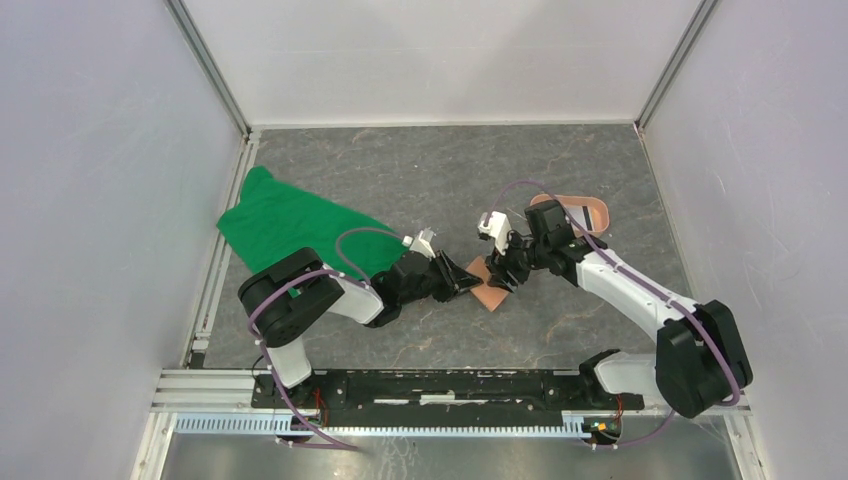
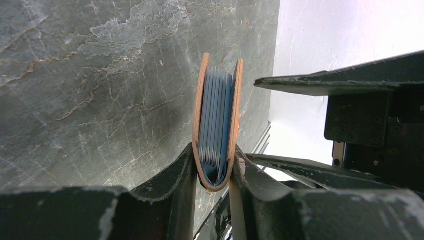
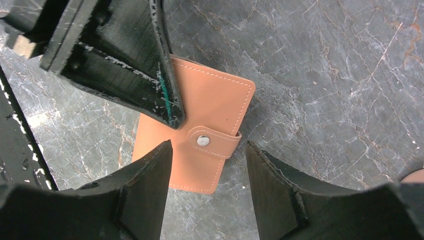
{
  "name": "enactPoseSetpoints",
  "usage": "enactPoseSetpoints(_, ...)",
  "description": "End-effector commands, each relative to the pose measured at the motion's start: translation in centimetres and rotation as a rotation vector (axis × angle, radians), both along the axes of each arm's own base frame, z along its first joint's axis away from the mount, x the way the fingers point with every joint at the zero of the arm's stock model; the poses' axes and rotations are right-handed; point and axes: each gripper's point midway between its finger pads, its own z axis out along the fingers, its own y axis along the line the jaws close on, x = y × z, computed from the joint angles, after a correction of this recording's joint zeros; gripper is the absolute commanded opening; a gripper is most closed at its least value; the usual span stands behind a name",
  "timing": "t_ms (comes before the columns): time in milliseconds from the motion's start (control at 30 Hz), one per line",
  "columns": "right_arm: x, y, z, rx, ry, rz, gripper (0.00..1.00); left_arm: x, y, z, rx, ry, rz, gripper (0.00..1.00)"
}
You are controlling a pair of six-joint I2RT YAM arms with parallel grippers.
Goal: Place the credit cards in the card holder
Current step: Open the card holder at the center of the board.
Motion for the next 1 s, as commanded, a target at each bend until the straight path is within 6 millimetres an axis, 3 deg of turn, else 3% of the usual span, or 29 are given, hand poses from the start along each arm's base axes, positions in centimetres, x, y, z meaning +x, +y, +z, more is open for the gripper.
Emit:
enactPoseSetpoints(0, 1.2, 0.9, 0.6, 0.012, -0.018, -0.001, 0.62, 0.6, -1.1, 3.0, -0.065, -0.077, -0.006, 0.02)
enactPoseSetpoints(267, 1.1, 1.2, -1.4, -0.053, 0.007, -0.002, 0.62, 0.3, -1.4, 3.8, -0.078, -0.083, -0.018, 0.02)
enactPoseSetpoints(467, 2.1, -0.1, -2.7, -0.147, -0.011, -0.057, 0.41, 0.0, -1.2, 4.9, -0.087, -0.104, -0.026, 0.02)
enactPoseSetpoints(700, 2.7, -0.1, -2.1, -0.139, -0.043, -0.071, 0.02, -0.5, -1.1, 5.6, -0.089, -0.111, -0.049, 0.02)
enactPoseSetpoints(967, 3.6, -2.1, -0.3, -0.027, -0.048, -0.151, 0.00, -1.1, 0.4, 3.5, -0.036, -0.082, -0.025, 0.02)
